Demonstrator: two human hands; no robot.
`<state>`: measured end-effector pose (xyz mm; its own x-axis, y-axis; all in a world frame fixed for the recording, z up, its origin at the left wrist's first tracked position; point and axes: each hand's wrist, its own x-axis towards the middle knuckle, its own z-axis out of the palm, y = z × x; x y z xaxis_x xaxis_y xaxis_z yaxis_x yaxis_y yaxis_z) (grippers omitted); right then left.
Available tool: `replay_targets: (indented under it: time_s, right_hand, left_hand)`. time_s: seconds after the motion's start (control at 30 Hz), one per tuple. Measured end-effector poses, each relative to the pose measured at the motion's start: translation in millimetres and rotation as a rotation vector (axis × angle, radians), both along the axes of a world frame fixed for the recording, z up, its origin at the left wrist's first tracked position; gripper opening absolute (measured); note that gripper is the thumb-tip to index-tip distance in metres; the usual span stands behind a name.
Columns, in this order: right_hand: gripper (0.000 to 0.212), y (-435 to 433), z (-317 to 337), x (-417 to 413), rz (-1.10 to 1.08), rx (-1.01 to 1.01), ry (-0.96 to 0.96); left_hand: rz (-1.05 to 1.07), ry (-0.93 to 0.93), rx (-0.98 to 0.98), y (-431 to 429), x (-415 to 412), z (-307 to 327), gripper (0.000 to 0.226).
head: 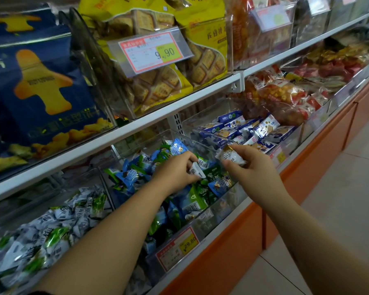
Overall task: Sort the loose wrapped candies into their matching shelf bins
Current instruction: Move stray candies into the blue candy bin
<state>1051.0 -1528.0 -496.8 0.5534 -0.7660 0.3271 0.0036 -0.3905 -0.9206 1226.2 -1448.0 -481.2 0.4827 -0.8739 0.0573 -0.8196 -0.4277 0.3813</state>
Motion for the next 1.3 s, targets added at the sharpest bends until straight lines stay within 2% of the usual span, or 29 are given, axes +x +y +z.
replay_targets:
  time_s: [0.1, 0.17, 0.27, 0.37, 0.5, 0.57, 0.63, 0.73, 0.77, 0.83, 0.9, 1.0, 1.1, 1.2, 1.3]
  right_hand:
    - [0.044, 1, 2, -2, 0.096, 0.057, 0.005]
    - [0.033, 5, 6, -1, 0.218, 0.110, -0.036]
    - [0.025, 7, 10, 3, 0.289, 0.119, -0.095]
    - [0.020, 6, 11, 5, 0.345, 0.225, -0.153]
    - [0.032, 4, 9, 3, 0.406, 0.426, -0.257]
    - [0.036, 2, 7, 2, 0.384, 0.470, -0.285]
    - [0.042, 0, 6, 2, 0.311, 0.497, -0.300]
    - [0.022, -4, 3, 1, 0.179, 0.499, -0.309]
    - [0.023, -5, 2, 1, 0.151, 0.488, -0.299]
    - [0.039, -8, -1, 1, 0.113, 0.471, -0.277]
    - [0.046, -11, -3, 2, 0.088, 0.453, -0.260]
    - [0.046, -13, -5, 4, 0.066, 0.453, -0.245]
    - [0.034, -14, -6, 6, 0.057, 0.452, -0.244]
    - [0.018, -14, -5, 8, 0.062, 0.441, -0.240]
    - [0.017, -13, -2, 8, 0.049, 0.419, -0.240]
  left_hand:
    - [0.012, 0.148, -0.214, 3, -4, 13, 0.038]
    - [0.000, 0.285, -0.298, 4, -7, 22, 0.033]
    - [-0.006, 0.511, -0.362, 1, -11, 30, 0.019]
    - [-0.001, 0.770, -0.391, -1, -17, 36, 0.011]
    - [-0.050, 0.902, -0.347, -1, -22, 38, 0.011]
    - [-0.062, 0.862, -0.319, 0, -22, 39, 0.015]
    - [-0.038, 0.726, -0.308, 0, -16, 39, 0.014]
    - [0.059, 0.513, -0.328, -2, 0, 34, 0.012]
    - [0.098, 0.448, -0.323, -2, 7, 30, 0.013]
    - [0.153, 0.328, -0.277, -6, 18, 23, 0.018]
    - [0.155, 0.246, -0.201, -10, 24, 18, 0.029]
    - [0.109, 0.151, -0.034, -18, 28, 11, 0.047]
    - [0.076, 0.065, 0.104, -25, 29, 6, 0.058]
    - [0.106, 0.075, 0.098, -28, 29, 5, 0.059]
    - [0.129, 0.032, 0.044, -25, 29, 8, 0.046]
